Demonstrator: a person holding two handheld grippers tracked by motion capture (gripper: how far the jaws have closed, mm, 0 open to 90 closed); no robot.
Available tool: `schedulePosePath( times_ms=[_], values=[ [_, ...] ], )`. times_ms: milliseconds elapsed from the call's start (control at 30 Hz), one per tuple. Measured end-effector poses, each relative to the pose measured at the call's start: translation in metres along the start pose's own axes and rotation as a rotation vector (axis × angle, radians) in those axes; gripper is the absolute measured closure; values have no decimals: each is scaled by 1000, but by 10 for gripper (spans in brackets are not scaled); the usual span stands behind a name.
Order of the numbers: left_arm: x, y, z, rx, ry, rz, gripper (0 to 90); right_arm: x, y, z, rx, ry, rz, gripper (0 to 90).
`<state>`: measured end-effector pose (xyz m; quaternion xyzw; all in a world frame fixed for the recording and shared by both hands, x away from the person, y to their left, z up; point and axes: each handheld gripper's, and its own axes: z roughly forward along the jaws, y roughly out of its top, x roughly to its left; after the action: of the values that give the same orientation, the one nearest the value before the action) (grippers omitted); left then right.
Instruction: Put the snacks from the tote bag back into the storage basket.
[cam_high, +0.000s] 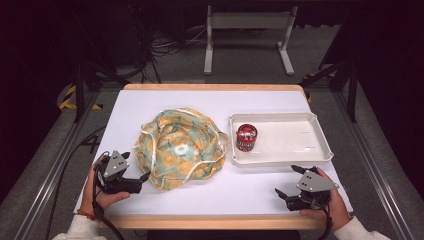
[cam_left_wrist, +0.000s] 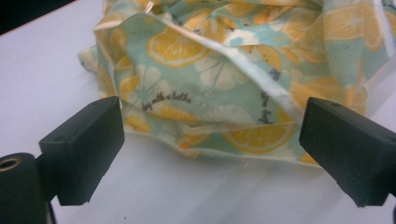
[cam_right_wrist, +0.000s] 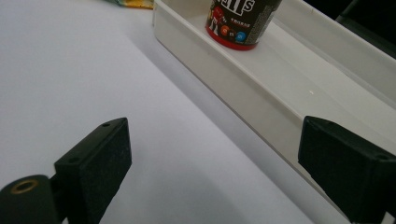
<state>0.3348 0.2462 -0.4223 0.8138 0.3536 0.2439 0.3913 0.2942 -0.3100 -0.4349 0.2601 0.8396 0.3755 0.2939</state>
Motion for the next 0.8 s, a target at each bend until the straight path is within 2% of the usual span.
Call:
schedulePosePath(
  times_ms=[433,800],
  values=[
    [16,-31,-2,30,31,-94,74,0,0,0,-3,0,-4,104],
    [23,-47,-11,-10,30,-159,83,0,0,0,-3,-2,-7,104]
  ],
)
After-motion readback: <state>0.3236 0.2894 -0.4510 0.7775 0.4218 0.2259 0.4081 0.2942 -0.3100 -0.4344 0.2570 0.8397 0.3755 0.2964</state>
